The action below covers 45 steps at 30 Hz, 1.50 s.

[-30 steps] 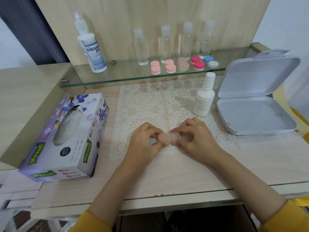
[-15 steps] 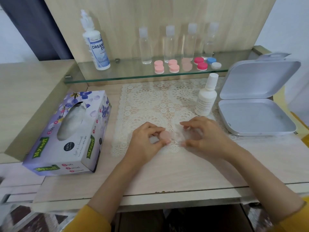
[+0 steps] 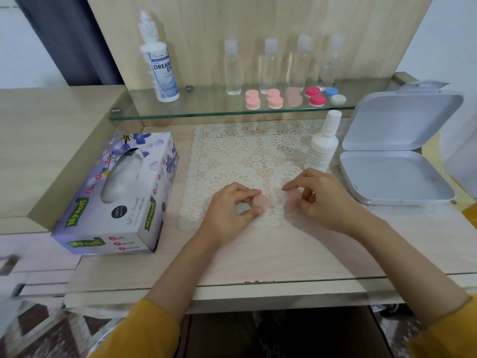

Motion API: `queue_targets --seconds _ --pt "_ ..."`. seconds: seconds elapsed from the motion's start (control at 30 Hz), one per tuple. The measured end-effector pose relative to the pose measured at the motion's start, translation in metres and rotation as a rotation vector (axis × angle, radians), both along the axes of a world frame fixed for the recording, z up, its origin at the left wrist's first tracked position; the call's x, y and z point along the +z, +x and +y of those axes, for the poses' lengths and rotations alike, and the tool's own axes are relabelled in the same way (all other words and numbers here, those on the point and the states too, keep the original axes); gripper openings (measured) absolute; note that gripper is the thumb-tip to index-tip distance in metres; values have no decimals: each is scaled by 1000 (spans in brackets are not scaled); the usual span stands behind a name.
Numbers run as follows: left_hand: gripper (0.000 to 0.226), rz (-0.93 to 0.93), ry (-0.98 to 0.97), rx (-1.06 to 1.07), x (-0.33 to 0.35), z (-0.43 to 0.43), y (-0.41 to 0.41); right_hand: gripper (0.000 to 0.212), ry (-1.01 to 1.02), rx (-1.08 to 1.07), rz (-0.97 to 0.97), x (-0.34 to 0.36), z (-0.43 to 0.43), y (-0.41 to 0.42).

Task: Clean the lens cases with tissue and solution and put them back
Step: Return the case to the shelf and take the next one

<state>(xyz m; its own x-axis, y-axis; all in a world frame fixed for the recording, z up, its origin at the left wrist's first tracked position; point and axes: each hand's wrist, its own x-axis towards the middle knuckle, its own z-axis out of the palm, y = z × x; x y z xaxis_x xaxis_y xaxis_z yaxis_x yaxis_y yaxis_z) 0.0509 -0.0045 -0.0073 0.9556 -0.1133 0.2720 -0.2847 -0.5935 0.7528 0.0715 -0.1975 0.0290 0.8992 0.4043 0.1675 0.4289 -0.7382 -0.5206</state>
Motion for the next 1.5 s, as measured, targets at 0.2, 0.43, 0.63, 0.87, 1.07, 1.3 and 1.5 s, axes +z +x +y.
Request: queue_targets --seconds 0.2,0.43,0.63,0.87,1.07,1.3,1.5 --pt "32 -13 39 -3 0 0 0 31 -79 109 -19 7 16 2" --pt "29 -20 52 -18 1 -1 -1 26 -157 110 -19 8 22 3" --pt "28 -30 76 -14 1 -1 -1 19 -187 13 -32 5 24 8" --pt "27 -14 68 -20 1 -1 -2 22 -172 101 -12 8 22 4" --pt "28 -15 80 -17 1 -1 -2 27 -189 39 -4 10 21 6" --pt "29 -9 86 -16 1 -2 -2 12 -186 58 -31 5 21 5" --pt "28 -30 94 -23 2 -2 -2 23 -136 7 -39 2 19 7"
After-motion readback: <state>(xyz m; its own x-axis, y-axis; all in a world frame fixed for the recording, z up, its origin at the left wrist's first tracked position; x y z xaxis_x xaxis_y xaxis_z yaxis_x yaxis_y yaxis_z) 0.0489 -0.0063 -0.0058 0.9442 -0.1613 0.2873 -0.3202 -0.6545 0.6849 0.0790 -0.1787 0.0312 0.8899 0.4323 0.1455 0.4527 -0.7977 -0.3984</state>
